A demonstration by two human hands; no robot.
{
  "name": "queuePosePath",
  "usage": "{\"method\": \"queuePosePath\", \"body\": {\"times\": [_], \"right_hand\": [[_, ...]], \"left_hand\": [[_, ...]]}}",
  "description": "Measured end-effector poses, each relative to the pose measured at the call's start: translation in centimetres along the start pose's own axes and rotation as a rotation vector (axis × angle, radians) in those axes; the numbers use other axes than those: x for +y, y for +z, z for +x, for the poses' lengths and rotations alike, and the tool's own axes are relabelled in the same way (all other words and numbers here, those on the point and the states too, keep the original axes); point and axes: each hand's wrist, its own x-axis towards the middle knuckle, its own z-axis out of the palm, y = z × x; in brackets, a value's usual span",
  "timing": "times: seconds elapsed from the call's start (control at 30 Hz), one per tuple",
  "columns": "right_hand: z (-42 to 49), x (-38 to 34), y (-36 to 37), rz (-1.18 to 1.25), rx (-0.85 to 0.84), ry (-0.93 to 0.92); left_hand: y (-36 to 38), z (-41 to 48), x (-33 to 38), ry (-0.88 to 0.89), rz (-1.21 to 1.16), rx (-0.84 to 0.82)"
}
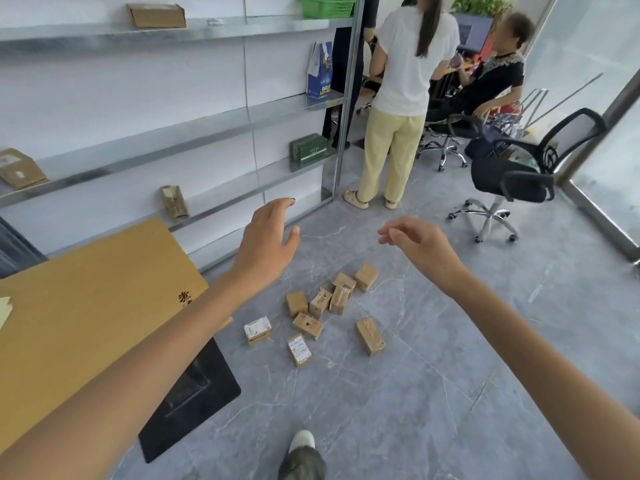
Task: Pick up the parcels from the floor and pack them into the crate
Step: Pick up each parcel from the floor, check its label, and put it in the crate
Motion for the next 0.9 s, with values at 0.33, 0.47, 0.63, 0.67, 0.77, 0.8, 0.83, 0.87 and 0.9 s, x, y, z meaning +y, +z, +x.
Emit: {"method": "queuePosePath", "body": {"times": [0.33, 0.47, 0.63, 0.67, 0.77, 0.8, 0.83, 0.87, 0.9], "right_hand": [[13.4, 4.2, 0.6, -0.023, -0.021, 0.13], [16.7, 7.7, -0.2, -0.008, -0.028, 0.194], [21.2, 14.3, -1.8, 0.009, -0.068, 0.297], [22.2, 15.8, -2.2, 0.011, -0.082, 0.308], [25.7, 20.6, -2.9, -0.003, -0.134, 0.351], [26.9, 22.4, -3.1, -0.009, -0.157, 0.37], [28.2, 24.3, -3.2, -0.018, -0.178, 0.387], [29.4, 26.2, -3.3, -0.031, -0.199, 0.407], [30.5, 28.3, -3.2, -0.046, -0.22, 0.435]], "left_hand": [[6.7, 12.9, -3.9, -0.009, -0.07, -0.12], [11.0, 16.1, -3.5, -0.015, -0.113, -0.194], [17.8, 19.8, -3.3, -0.029, -0.151, -0.309], [19.4, 20.7, -3.2, -0.027, -0.156, -0.344], [24.7, 23.5, -2.8, -0.051, -0.181, -0.395], [26.7, 24.3, -2.7, -0.072, -0.186, -0.393], [28.8, 25.0, -2.7, -0.102, -0.189, -0.393], [30.9, 25.6, -2.8, -0.145, -0.197, -0.399], [33.1, 26.0, -2.9, -0.205, -0.215, -0.412]]}}
